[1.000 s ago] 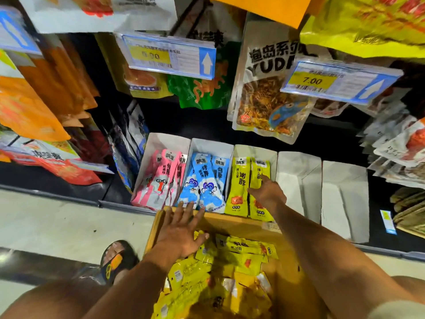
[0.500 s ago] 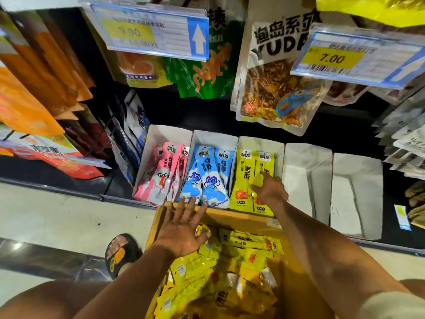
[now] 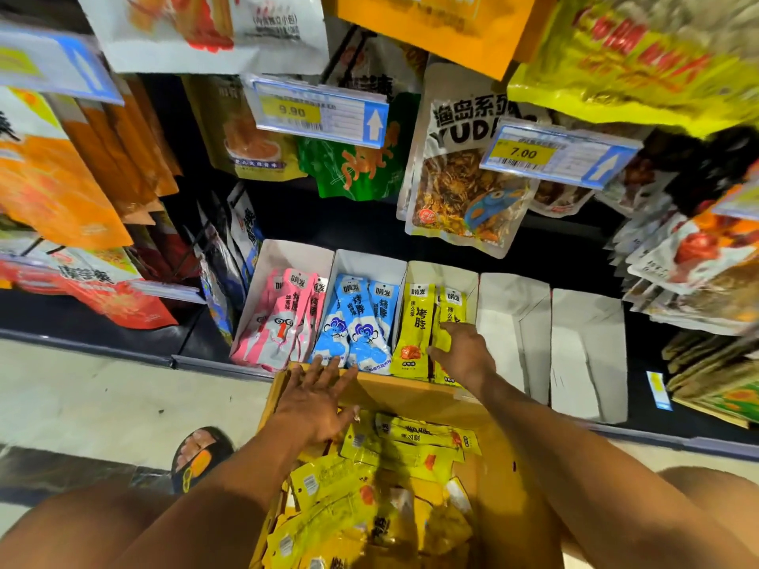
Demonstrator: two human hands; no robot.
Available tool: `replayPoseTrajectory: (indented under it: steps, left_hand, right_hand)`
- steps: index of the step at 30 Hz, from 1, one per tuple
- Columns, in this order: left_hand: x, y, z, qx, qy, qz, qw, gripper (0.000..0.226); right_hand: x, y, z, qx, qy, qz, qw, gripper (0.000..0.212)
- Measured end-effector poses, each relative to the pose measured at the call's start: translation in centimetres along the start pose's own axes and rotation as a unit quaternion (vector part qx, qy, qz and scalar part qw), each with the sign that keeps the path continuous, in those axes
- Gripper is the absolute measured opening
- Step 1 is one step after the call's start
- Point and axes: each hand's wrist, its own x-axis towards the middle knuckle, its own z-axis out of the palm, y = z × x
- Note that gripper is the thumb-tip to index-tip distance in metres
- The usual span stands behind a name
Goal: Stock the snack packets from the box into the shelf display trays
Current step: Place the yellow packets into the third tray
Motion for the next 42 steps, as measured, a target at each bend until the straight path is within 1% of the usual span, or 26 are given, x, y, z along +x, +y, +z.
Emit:
replayPoseTrajectory:
  steps: [2,5,8,11,13,17,22,24,30,33,36,38,40,42]
  left_hand:
    - [-0.3,-0.1,0.0,0.001,0.005,-0.002,1.0,0.074]
    - [-0.8,-0.5,0.2,0.012,0.009,-0.019,1.0,0.074]
    - [-1.3,-1.0,0.5,0.021,0.002,-0.046,0.999,0.076]
    - [-1.4,-1.4,0.7,0.01,-0.011,-0.055,0.998,0.077]
    - [-1.3,-1.5,0.8,0.003,-0.016,-0.052,0.999,0.079]
    - [-0.9,-1.9,1.1,-0.004,-0.02,-0.045,0.999,0.083]
    - [-0.4,-2.3,1.4,-0.006,-0.023,-0.04,0.999,0.083]
    - [-0.3,-2.3,1.5,-0.008,-0.02,-0.036,0.999,0.085]
    - [-0.3,-2.5,2.1,-0.018,0.002,-0.024,1.0,0.088]
    - [-0.2,-2.5,2.2,-0.02,0.002,-0.02,1.0,0.09]
    - [-0.3,-2.6,2.4,-0.022,0.004,-0.02,1.0,0.092]
    - [-0.3,-2.7,2.4,-0.022,0.007,-0.018,1.0,0.093]
    - [-0.3,-2.8,2.2,-0.022,0.004,-0.017,1.0,0.093]
    - [-0.3,-2.7,2.1,-0.023,0.0,-0.015,1.0,0.094]
  right_hand:
    - [-1.7,-0.6,0.0,0.011,0.009,-0.034,0.999,0.063]
    - [-4.8,-1.7,0.8,0.023,0.015,-0.096,0.995,0.053]
    - [-8.0,-2.6,2.2,0.007,0.02,-0.161,0.987,0.043]
    - [-10.2,-2.4,4.5,-0.015,-0.005,-0.193,0.981,0.036]
    - [-10.9,-1.7,6.4,-0.027,-0.054,-0.179,0.982,0.035]
    - [-11.1,0.5,10.0,-0.073,-0.151,-0.105,0.98,0.04]
    - [-10.2,2.6,13.4,-0.108,-0.219,-0.037,0.969,0.047]
    - [-9.7,2.5,14.6,-0.111,-0.227,-0.03,0.967,0.051]
    - [-7.7,0.0,17.9,-0.075,-0.217,-0.062,0.971,0.054]
    - [-6.9,-1.1,19.3,-0.106,-0.2,-0.063,0.972,0.047]
    - [-6.6,-1.6,20.0,-0.134,-0.163,-0.072,0.975,0.032]
    - [-6.7,-1.4,20.2,-0.145,-0.16,-0.079,0.973,0.025]
    - [-6.9,-1.0,20.0,-0.162,-0.181,-0.093,0.966,0.028]
    - [-7.2,-0.7,19.8,-0.176,-0.199,-0.107,0.958,0.04]
